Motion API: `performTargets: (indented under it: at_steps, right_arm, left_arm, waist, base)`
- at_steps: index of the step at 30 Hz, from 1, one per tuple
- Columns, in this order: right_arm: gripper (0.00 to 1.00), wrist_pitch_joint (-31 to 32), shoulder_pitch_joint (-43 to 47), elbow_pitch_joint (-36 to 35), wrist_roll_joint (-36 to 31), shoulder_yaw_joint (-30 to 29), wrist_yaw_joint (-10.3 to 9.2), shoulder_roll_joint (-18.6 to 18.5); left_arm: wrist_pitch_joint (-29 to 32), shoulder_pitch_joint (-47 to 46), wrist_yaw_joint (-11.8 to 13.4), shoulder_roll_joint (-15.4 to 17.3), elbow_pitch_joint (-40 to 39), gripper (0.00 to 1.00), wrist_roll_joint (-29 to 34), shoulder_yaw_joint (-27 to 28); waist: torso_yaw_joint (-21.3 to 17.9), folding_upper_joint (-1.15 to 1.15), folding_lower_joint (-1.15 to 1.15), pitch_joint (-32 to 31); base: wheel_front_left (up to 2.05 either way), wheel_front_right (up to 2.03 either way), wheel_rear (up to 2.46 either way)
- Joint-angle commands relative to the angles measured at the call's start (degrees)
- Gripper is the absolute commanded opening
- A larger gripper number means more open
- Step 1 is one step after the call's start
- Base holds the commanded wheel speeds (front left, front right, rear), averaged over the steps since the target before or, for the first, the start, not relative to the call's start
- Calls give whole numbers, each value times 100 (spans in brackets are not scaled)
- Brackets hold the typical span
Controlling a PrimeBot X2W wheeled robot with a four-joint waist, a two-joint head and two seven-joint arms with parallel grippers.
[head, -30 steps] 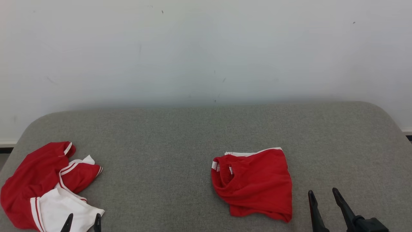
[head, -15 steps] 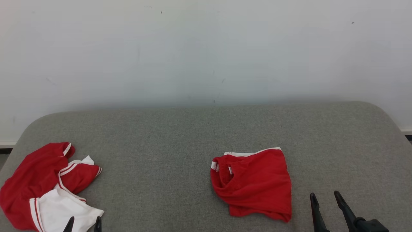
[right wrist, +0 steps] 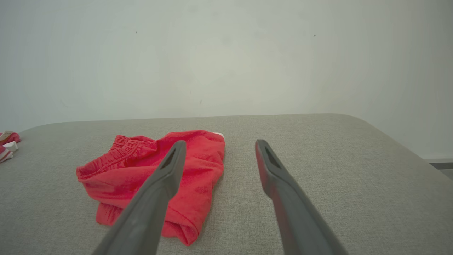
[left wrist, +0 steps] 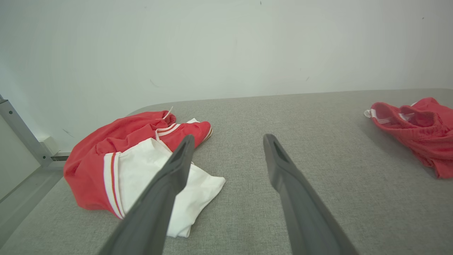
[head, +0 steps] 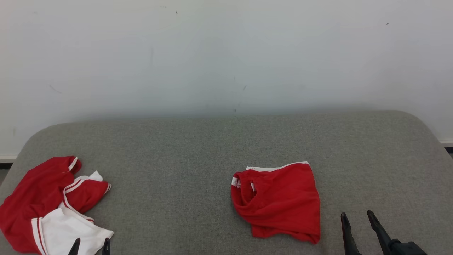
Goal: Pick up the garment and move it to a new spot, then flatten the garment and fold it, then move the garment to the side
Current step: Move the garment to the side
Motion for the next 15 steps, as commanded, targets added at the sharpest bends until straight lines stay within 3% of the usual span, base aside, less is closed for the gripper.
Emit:
performTargets:
  at_steps: [1, 9, 15]
  right_arm:
    - [100, -1, 37, 16, -4, -14, -11, 0]
    - [100, -2, -129, 121, 100, 60, -11, -103]
    - [100, -1, -743, 632, 127, 191, -11, -343]
  left_arm:
    - [-18, 52, -2, 10, 0, 100, 1, 13]
    - [-18, 7, 59, -36, -29, 100, 116, 32]
    - [-18, -89, 54, -95, -61, 100, 166, -27]
  waist:
    - [-1, 0, 0, -1]
    - [38, 0, 0, 9]
    - [156, 0, 0, 84]
  base:
    - [0, 0, 0]
    - [0, 0, 0]
    - [0, 0, 0]
